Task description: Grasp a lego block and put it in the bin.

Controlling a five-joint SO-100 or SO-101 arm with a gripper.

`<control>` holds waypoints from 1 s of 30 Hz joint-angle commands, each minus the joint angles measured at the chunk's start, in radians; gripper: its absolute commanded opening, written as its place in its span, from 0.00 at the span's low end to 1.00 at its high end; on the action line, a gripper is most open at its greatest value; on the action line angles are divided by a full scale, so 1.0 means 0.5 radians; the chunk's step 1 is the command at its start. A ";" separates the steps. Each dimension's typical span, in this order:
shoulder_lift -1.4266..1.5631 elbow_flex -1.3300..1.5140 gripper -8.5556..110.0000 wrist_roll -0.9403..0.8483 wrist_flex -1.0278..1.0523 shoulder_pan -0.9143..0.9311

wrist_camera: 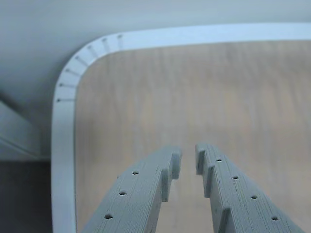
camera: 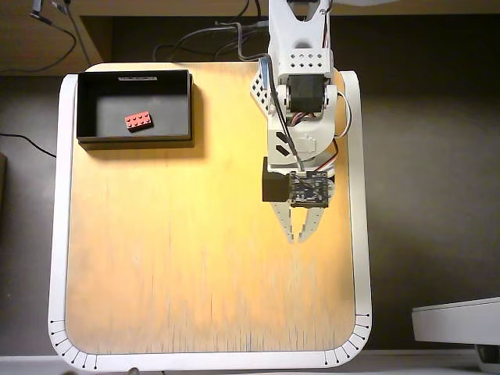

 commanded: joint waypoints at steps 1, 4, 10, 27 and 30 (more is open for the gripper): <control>0.261 0.371 0.07 0.061 -0.380 -0.083; 0.371 0.592 0.07 0.092 -0.460 -0.092; 0.629 0.914 0.07 0.132 -0.482 -0.086; 1.313 1.519 0.07 0.215 -0.497 0.012; 1.374 1.608 0.07 0.227 -0.497 0.034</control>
